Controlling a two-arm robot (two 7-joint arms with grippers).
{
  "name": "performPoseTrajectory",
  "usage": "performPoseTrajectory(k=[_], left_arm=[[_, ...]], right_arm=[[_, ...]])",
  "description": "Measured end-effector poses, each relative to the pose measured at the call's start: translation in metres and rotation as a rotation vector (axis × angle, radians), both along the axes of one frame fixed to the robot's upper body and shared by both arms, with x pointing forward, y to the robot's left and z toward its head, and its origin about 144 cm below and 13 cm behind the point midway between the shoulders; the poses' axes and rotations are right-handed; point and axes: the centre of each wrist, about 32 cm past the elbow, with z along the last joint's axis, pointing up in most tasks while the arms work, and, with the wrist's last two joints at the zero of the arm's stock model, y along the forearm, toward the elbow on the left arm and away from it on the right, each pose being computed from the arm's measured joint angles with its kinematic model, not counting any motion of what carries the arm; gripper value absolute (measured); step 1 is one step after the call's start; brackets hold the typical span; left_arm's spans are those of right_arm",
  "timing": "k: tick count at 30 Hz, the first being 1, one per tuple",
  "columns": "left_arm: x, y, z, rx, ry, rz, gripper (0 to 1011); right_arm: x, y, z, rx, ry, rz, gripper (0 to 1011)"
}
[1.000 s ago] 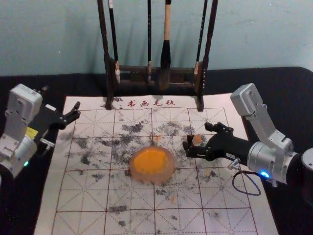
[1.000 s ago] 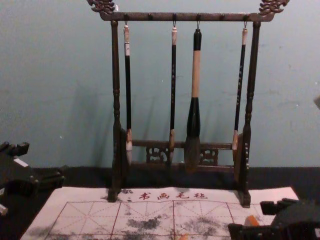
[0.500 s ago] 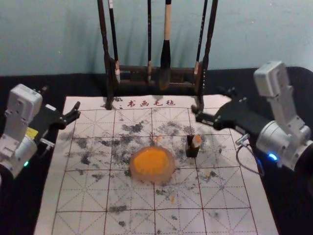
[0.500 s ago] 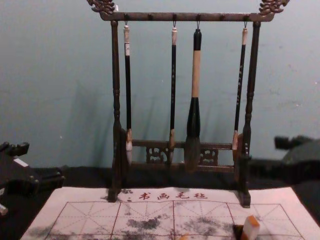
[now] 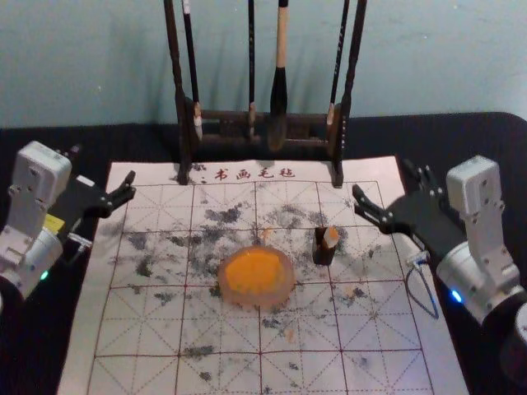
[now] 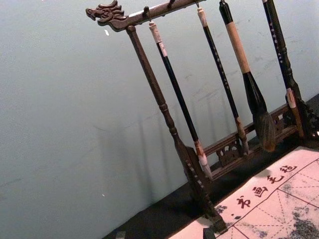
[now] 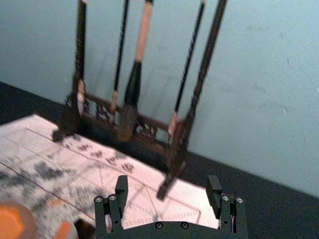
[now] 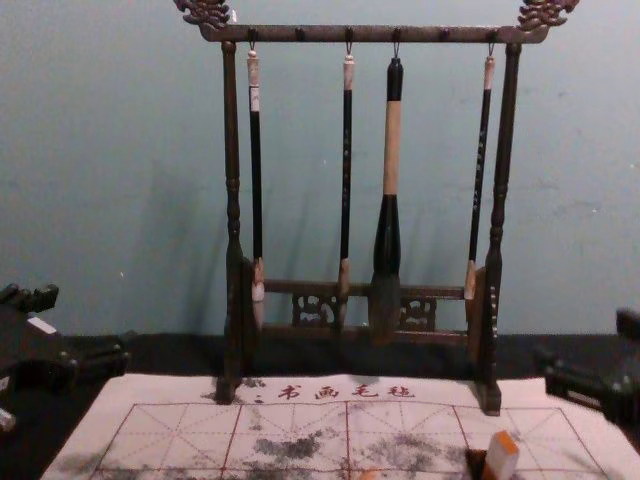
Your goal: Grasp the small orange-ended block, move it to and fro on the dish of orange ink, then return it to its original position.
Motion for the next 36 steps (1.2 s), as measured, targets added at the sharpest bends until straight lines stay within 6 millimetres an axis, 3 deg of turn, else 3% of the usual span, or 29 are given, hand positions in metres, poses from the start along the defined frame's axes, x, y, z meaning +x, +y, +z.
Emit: performPoseTrajectory(k=[3,9,36], left_arm=[[0.0,0.0,0.0,0.0,0.0,0.0,1001],[0.0,0.0,0.0,0.0,0.0,0.0,1001],[0.0,0.0,0.0,0.0,0.0,0.0,1001]], right_arm=[[-0.002,-0.002,-0.016,-0.007,0.024,-0.035,1003],[-0.002,-0.003,-0.029,-0.019,0.054,-0.063,1002],[-0.002,-0.003,-0.027,-0.019,0.049,-0.057,1002]])
